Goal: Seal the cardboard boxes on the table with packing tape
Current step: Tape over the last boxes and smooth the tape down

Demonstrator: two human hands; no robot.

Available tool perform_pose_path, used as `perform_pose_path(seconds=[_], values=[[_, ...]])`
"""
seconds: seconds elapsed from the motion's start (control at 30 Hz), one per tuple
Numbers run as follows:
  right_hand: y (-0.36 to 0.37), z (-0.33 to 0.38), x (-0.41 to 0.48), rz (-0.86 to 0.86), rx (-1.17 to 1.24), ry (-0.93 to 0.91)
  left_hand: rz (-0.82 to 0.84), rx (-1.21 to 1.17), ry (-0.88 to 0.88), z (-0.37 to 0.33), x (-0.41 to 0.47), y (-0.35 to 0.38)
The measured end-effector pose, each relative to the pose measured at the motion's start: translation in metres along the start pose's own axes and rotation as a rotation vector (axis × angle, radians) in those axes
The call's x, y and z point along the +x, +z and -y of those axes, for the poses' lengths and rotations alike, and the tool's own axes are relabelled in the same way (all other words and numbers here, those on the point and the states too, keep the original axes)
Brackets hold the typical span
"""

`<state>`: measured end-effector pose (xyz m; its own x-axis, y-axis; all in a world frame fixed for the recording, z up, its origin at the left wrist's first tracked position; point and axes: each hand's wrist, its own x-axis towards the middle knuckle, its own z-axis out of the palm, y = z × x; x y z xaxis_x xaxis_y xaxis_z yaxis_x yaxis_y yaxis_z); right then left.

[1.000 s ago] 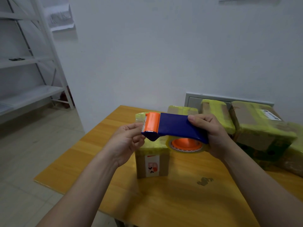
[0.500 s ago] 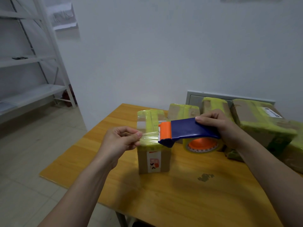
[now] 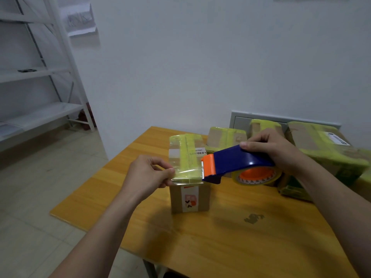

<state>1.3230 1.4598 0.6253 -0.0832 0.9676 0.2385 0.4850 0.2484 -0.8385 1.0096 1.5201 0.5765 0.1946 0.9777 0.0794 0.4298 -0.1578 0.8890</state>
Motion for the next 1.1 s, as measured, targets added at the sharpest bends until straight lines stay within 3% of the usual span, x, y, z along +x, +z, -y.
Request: perform_pose_path(seconds=[0.27, 0.43, 0.5, 0.6, 0.67, 0.8, 1.1], values=[[0.004, 0.002, 0.007, 0.021, -0.133, 0.042, -0.027, 0.42, 0.098, -0.006, 0.005, 0.005], [0.003, 0.001, 0.009, 0.034, -0.147, 0.065, 0.115, 0.713, -0.043, -0.003, 0.016, -0.016], [0.004, 0.002, 0.01, 0.037, -0.143, 0.073, 0.1, 0.828, 0.007, -0.007, 0.024, -0.018], [0.004, 0.002, 0.012, 0.05, -0.153, 0.079, 0.026, 0.728, 0.204, -0.021, 0.045, 0.005], [0.003, 0.001, 0.011, 0.056, -0.155, 0.08, 0.112, 0.651, 0.282, -0.029, 0.058, 0.033], [-0.001, -0.002, 0.008, 0.055, -0.145, 0.072, 0.294, 0.762, 0.225, -0.021, 0.073, 0.071], [-0.014, -0.011, -0.002, 0.097, -0.049, 0.132, 0.272, 0.828, 0.228, -0.009, 0.072, 0.073]])
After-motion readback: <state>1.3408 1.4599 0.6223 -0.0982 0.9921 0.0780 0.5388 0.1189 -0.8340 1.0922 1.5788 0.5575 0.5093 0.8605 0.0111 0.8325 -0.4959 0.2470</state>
